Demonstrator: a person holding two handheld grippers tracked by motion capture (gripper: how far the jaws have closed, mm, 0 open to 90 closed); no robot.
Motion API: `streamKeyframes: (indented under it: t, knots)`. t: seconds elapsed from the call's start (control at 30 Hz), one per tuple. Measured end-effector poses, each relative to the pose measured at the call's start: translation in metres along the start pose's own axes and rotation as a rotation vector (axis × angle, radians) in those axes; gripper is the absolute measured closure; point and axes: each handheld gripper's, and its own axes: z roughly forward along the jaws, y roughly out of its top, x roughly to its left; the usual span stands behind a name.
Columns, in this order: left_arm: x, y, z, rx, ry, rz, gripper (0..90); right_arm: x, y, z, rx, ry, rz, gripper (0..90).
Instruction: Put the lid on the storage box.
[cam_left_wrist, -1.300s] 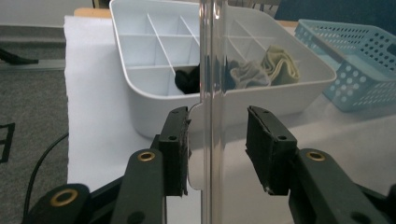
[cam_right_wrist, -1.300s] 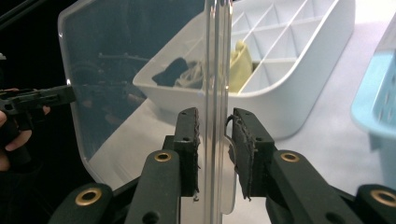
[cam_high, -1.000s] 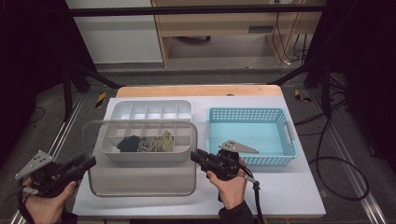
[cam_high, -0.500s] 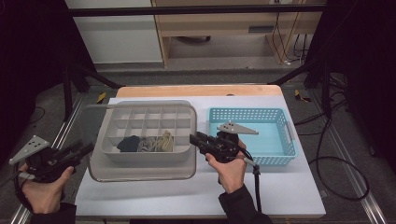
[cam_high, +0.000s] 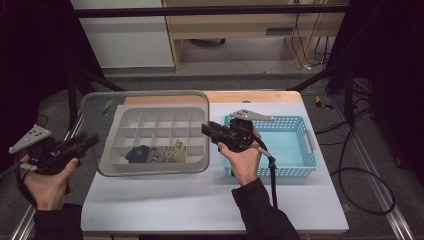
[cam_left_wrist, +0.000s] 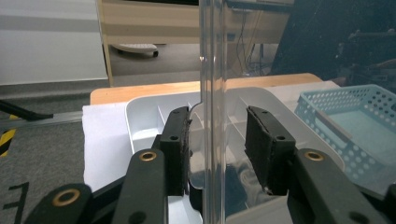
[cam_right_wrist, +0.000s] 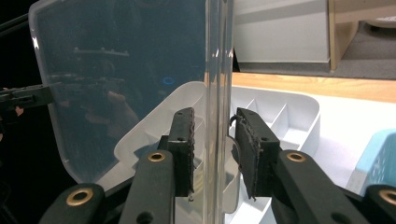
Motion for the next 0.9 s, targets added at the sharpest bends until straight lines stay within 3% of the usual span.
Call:
streamKeyframes:
  t: [0.5,0.9]
  knots:
    - [0.023,0.017,0.032,0.025,0.004,0.003,59.8,-0.011,0.011,0.029,0.004,-0.05,-0.013,67.2]
    - [0.037,0.008,0.053,0.063,-0.01,-0.021,59.1,-0.019,0.012,0.043,0.048,-0.074,-0.004,67.1]
